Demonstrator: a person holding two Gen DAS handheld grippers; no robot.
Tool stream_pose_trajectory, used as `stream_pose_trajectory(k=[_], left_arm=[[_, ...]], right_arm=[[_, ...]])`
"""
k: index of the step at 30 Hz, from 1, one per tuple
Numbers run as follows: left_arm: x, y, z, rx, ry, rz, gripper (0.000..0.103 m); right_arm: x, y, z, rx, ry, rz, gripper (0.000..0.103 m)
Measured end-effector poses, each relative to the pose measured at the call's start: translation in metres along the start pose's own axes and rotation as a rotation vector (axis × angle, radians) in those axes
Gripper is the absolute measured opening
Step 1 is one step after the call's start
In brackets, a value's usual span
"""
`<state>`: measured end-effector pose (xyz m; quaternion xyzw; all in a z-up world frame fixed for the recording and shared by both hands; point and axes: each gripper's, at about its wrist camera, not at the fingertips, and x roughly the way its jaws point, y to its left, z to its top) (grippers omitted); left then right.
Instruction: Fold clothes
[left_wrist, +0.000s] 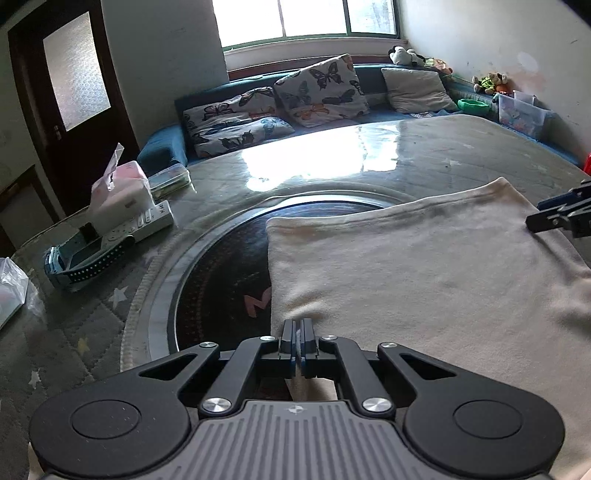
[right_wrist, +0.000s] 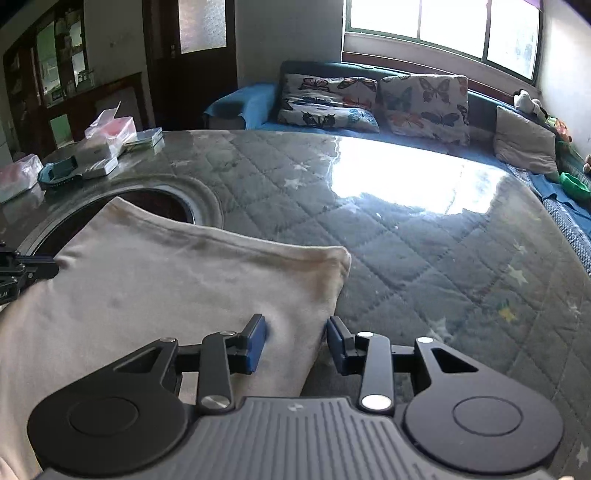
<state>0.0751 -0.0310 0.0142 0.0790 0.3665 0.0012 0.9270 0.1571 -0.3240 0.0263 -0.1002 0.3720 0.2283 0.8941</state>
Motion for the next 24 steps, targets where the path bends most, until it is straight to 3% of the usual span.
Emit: stream_pose_trajectory(k=[9,13,24], left_arm=[[-0.003,-0.002,-0.004,0.015,-0.011,0.024,0.003],[-0.006,-0.002,-0.005,0.008,-0.009,0.032,0.004],[-0.019,-0.003,-0.005,-0.009,0.007,0.04,0.007]], right_arm=[[-0.049,0.031,-0.023,-0.098,0.007,0.128,0.035],[-0.057,0.044,-0.042,-0.121,0.038,0.174,0.027],[-0.073,0.037,-0.056,-0.094,0.023,0.134,0.026]])
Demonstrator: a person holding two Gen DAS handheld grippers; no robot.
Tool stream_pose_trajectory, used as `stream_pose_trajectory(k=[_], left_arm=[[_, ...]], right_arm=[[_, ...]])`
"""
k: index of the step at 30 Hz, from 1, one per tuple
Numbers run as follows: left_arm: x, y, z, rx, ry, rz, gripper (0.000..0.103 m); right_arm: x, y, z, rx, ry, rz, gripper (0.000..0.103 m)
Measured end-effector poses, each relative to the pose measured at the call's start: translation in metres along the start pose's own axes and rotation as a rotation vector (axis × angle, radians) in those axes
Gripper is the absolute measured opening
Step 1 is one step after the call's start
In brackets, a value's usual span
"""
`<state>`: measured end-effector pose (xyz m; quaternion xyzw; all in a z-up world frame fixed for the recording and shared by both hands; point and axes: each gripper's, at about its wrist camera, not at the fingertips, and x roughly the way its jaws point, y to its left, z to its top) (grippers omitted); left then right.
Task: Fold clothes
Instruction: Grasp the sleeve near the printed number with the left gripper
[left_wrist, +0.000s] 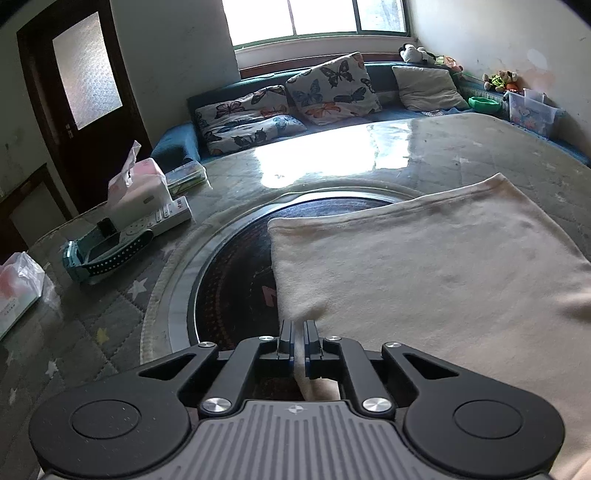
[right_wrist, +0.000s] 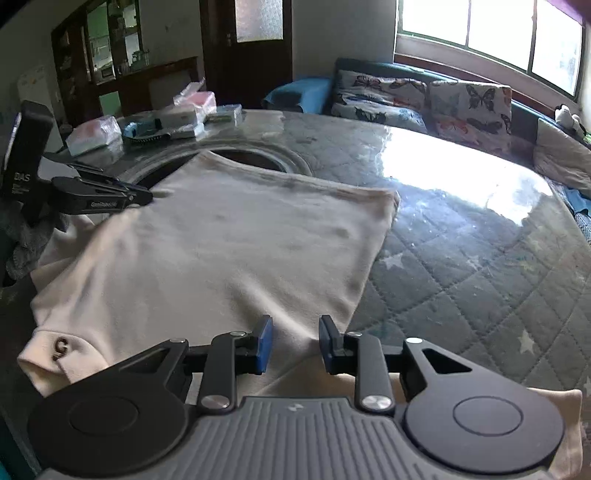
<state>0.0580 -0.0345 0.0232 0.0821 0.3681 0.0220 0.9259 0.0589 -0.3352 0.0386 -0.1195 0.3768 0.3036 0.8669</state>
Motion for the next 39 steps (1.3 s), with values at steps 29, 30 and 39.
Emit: stream_pose_trajectory(k=[29,30,39], left_arm=[[-0.105,-0.043,-0.09,0.231,-0.076,-0.274,0.013],[-0.106,-0.042,-0.089,0.229,-0.08,-0.273,0.013],[-0.108,-0.05,-0.079,0.21,-0.103,-0.32,0.013]], right_arm=[[-0.046,0.079,-0.05,-0.242,0.068,0.085,0.028],[-0.048,0.08,-0.047,-0.242,0.059,0.086,0.028],[-0.036,0.097,-0.021,-0.23,-0.028,0.139,0.028]])
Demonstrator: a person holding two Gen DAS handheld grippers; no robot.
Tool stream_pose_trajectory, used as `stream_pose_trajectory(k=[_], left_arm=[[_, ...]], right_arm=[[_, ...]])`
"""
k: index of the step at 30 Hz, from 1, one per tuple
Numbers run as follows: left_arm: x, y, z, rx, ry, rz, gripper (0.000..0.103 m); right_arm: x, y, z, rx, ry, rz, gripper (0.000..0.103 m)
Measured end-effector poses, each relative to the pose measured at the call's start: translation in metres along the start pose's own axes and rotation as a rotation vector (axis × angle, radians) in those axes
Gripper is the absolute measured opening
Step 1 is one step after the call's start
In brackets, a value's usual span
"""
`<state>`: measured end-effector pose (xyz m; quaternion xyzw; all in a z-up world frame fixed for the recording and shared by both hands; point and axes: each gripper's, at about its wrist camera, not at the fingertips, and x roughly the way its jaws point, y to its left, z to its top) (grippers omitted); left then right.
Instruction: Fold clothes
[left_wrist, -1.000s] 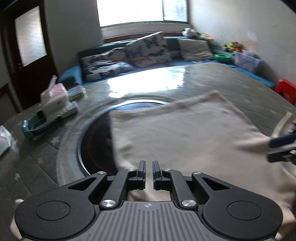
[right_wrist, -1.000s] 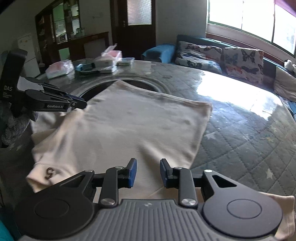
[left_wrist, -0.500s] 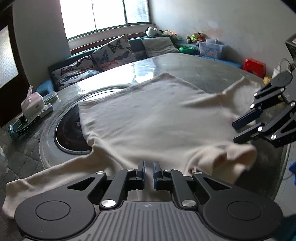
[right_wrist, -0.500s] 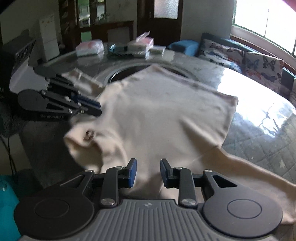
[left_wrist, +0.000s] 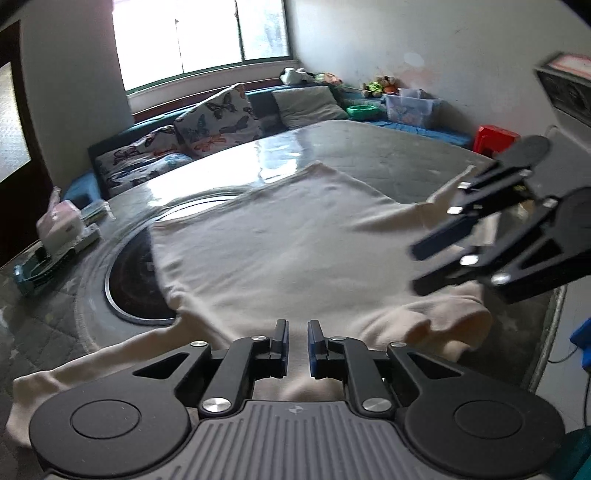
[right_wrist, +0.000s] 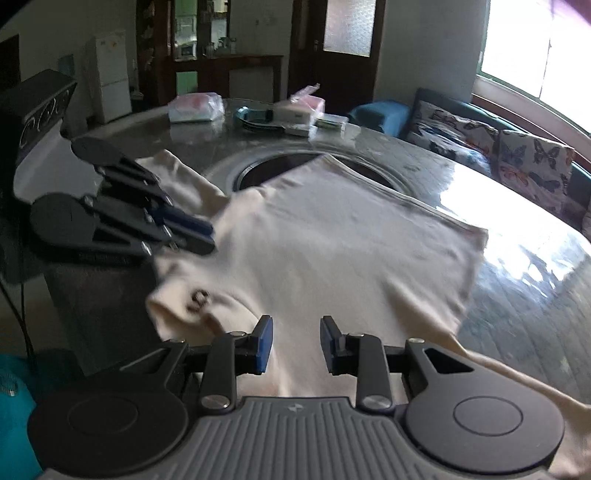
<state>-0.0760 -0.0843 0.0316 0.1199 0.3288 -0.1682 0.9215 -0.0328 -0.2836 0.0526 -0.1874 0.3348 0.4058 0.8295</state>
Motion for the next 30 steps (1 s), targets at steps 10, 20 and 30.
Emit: stream_pose_trajectory(k=[10,20,30], left_arm=[[-0.001,0.005,-0.011,-0.049,0.01,-0.044,0.014],[0.007,0.058,-0.017,-0.232,0.037,0.072,0.016],[-0.009,0.085,-0.026,-0.319,0.009,0.099,0.016]], right_arm=[[0.016,0.02,-0.003,-0.051,0.046,0.076,0.028],[0.02,0.014,-0.003,-0.023,0.057,0.071,0.033],[0.022,0.011,-0.003,-0.015,0.067,0.071,0.036]])
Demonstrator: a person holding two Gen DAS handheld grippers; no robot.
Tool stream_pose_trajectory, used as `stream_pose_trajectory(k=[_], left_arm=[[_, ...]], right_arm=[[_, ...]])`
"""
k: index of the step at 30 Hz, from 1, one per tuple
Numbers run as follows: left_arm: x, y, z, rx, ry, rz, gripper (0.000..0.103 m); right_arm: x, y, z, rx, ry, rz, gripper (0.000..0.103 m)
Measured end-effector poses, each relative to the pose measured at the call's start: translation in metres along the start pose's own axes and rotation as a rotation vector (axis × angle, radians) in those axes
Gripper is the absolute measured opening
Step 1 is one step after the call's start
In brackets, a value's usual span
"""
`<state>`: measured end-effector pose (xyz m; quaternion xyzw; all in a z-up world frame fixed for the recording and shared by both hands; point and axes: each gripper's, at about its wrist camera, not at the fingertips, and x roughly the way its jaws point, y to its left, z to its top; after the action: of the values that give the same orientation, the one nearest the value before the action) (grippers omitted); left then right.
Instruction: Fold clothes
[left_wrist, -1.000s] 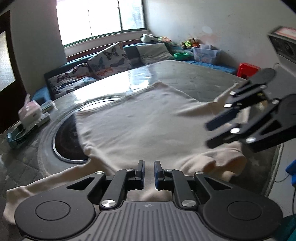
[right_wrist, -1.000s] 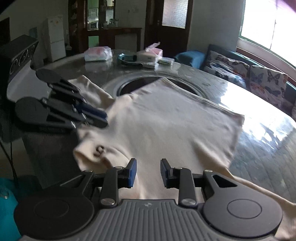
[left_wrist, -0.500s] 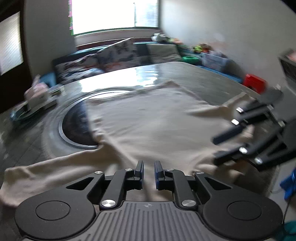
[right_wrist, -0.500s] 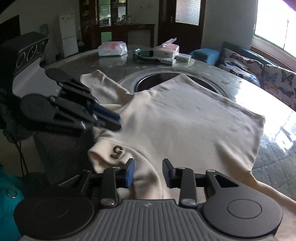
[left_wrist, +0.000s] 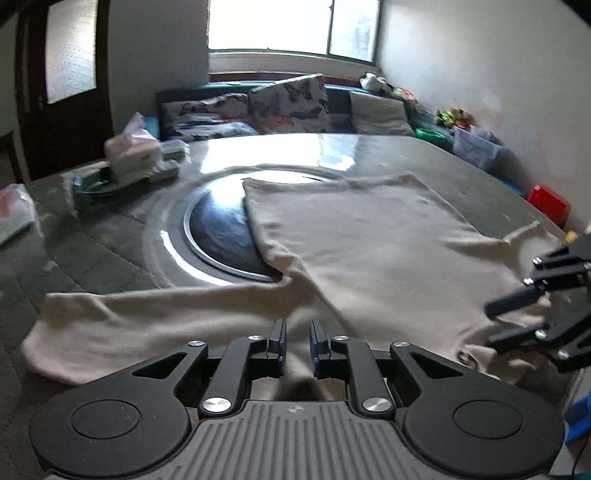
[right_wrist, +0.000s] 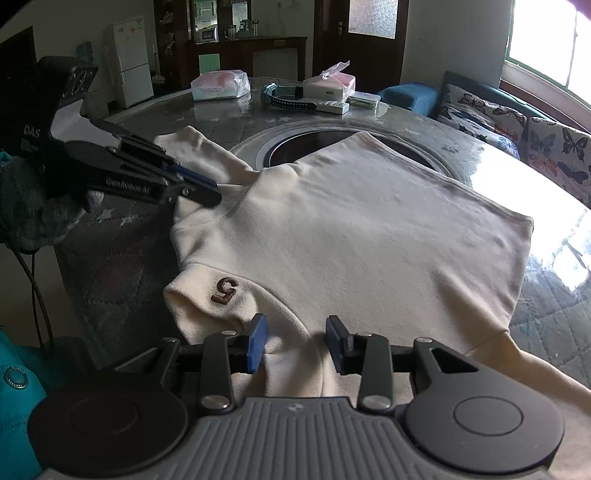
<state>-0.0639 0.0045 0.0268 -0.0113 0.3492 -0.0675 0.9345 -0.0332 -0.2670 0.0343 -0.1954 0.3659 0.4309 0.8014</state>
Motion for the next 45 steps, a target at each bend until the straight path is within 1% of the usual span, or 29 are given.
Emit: stream_pose_trajectory(k=[3,6,9,14,17,20,26,27,29,32,35,36,37,40,42,44,45], left_arm=[[0.004,0.015,0.0,-0.048,0.011,0.041,0.019],[0.004,0.027,-0.004,-0.068,0.006,0.089,0.019],[0.0,0.041,-0.006,-0.08,0.007,0.177,0.019],[-0.008,0.072,-0.011,-0.129,0.001,0.284,0.019],[-0.011,0.087,-0.012,-0.168,0.002,0.317,0.018],[-0.012,0.093,-0.012,-0.179,0.002,0.335,0.019],[-0.018,0.092,-0.014,-0.217,-0.024,0.316,0.019],[-0.02,0.093,-0.015,-0.227,-0.033,0.323,0.02],[-0.025,0.099,-0.017,-0.264,-0.047,0.366,0.028],[-0.03,0.111,-0.02,-0.319,-0.059,0.436,0.028],[-0.03,0.122,-0.022,-0.362,-0.038,0.466,0.029],[-0.029,0.123,-0.022,-0.363,-0.034,0.473,0.03],[-0.028,0.124,-0.022,-0.365,-0.03,0.48,0.033],[-0.025,0.125,-0.021,-0.37,-0.029,0.505,0.034],[-0.022,0.128,-0.019,-0.375,-0.028,0.514,0.032],[-0.019,0.131,-0.017,-0.373,-0.03,0.521,0.017],[-0.019,0.131,-0.017,-0.371,-0.032,0.529,0.014]], right_arm=[[0.0,0.0,0.0,0.004,-0.002,0.001,0.036],[-0.001,-0.001,-0.001,0.009,-0.004,0.003,0.036],[0.0,-0.001,-0.001,0.011,-0.005,0.005,0.037],[-0.001,-0.001,-0.001,0.012,-0.006,0.004,0.037],[-0.001,-0.001,-0.002,0.014,-0.008,0.004,0.037],[-0.001,-0.001,-0.002,0.013,-0.008,0.002,0.037],[-0.001,-0.001,-0.002,0.015,-0.01,0.001,0.037],[-0.001,-0.001,-0.002,0.015,-0.01,0.001,0.037],[-0.001,-0.002,-0.002,0.015,-0.009,0.001,0.037],[0.0,-0.001,-0.002,0.015,-0.01,0.001,0.038],[0.0,-0.001,-0.001,0.014,-0.011,0.001,0.038],[0.0,-0.001,-0.001,0.014,-0.011,0.0,0.039],[0.0,-0.001,-0.002,0.015,-0.012,-0.001,0.039],[0.0,-0.001,-0.002,0.018,-0.013,-0.002,0.04],[-0.001,-0.001,-0.002,0.019,-0.013,-0.004,0.04],[-0.001,-0.001,-0.002,0.02,-0.014,-0.004,0.041],[0.0,-0.001,-0.002,0.021,-0.015,-0.005,0.041]])
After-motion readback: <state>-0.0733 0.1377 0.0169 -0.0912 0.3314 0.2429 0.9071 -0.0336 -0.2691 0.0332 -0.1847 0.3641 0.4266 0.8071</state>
